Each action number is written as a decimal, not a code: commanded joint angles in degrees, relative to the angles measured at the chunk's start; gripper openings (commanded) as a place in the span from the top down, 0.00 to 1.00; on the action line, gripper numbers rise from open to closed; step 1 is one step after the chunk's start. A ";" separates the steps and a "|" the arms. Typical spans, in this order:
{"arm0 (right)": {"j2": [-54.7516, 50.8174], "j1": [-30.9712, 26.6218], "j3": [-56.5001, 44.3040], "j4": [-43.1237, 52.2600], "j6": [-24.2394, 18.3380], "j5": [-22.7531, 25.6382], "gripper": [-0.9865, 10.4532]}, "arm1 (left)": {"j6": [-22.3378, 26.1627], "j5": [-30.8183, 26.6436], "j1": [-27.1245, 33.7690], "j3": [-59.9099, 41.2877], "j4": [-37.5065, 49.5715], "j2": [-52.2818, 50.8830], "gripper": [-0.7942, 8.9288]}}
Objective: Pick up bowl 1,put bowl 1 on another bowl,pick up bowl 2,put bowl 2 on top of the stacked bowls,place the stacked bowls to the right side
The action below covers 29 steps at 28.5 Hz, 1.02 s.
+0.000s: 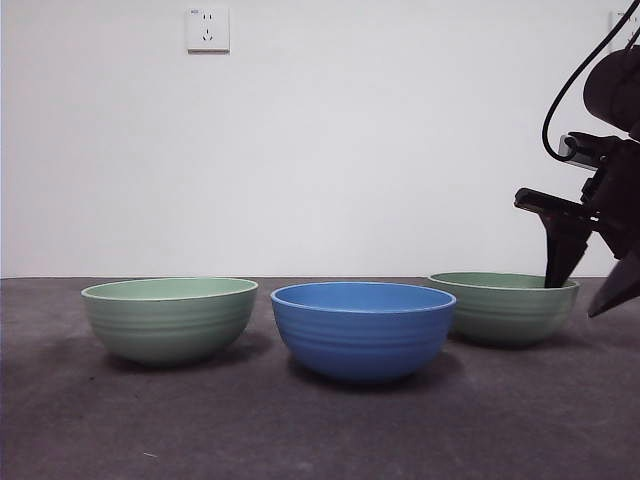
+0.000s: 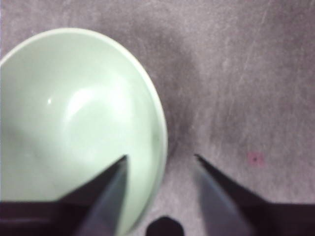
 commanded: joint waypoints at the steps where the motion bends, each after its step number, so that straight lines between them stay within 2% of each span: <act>1: 0.74 0.13 0.17 1.40 0.44 0.15 0.84 | 0.63 -0.02 -0.17 -0.02 0.35 0.04 0.30; 4: 0.74 0.15 0.17 2.27 0.44 0.15 0.92 | 0.63 -0.02 -0.17 -0.02 0.35 0.04 0.30; 14: 0.20 0.13 0.26 2.97 0.44 0.26 0.92 | 0.63 -0.02 -0.17 -0.02 0.33 0.04 0.30; 19: -4.22 0.59 0.37 2.89 0.44 -0.09 0.92 | 0.63 -0.02 -0.17 -0.02 0.33 0.04 0.30; 24: -11.47 3.41 0.39 0.04 -0.11 -0.26 0.92 | 0.63 -0.02 -0.17 -0.02 0.35 0.04 0.30; 29: -15.34 9.51 0.39 -2.73 -0.94 -0.24 0.92 | 0.63 -0.02 -0.17 -0.02 0.35 0.04 0.30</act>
